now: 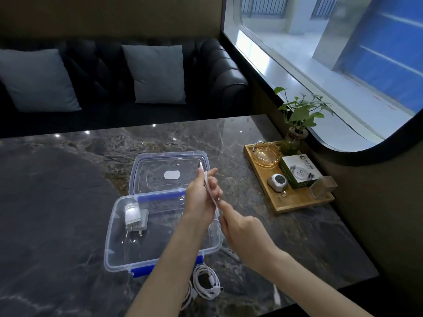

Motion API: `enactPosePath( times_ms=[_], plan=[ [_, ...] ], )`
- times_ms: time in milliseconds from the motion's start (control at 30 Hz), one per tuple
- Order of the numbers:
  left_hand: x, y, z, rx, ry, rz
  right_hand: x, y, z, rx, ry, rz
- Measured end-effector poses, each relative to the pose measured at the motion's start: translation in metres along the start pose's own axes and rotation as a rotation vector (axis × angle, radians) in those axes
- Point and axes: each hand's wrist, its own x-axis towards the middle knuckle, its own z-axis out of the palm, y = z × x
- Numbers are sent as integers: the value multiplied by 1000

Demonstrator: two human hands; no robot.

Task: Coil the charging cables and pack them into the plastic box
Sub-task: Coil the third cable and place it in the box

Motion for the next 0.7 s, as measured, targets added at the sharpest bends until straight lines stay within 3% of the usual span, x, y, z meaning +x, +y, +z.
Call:
enactPosePath(
  times_ms=[100,200,267,400,533,700],
  plan=[
    [-2,13,-3,-145,-122,-99,-8,12,11,-4,10,-146],
    [-9,40,-8,-202,-311,-127,-18,33,21,7,-127,-88],
    [-16,56,-9,-125,-405,-158,-19,50,25,-95,-193,-63],
    [-34,55,-11,104,-581,-328,0,68,18,-19,-110,14],
    [-49,30,-12,340,-563,-405,28,83,0,120,-113,222],
    [-55,-2,-15,668,-358,-324,56,73,-30,84,-41,321]
  ],
)
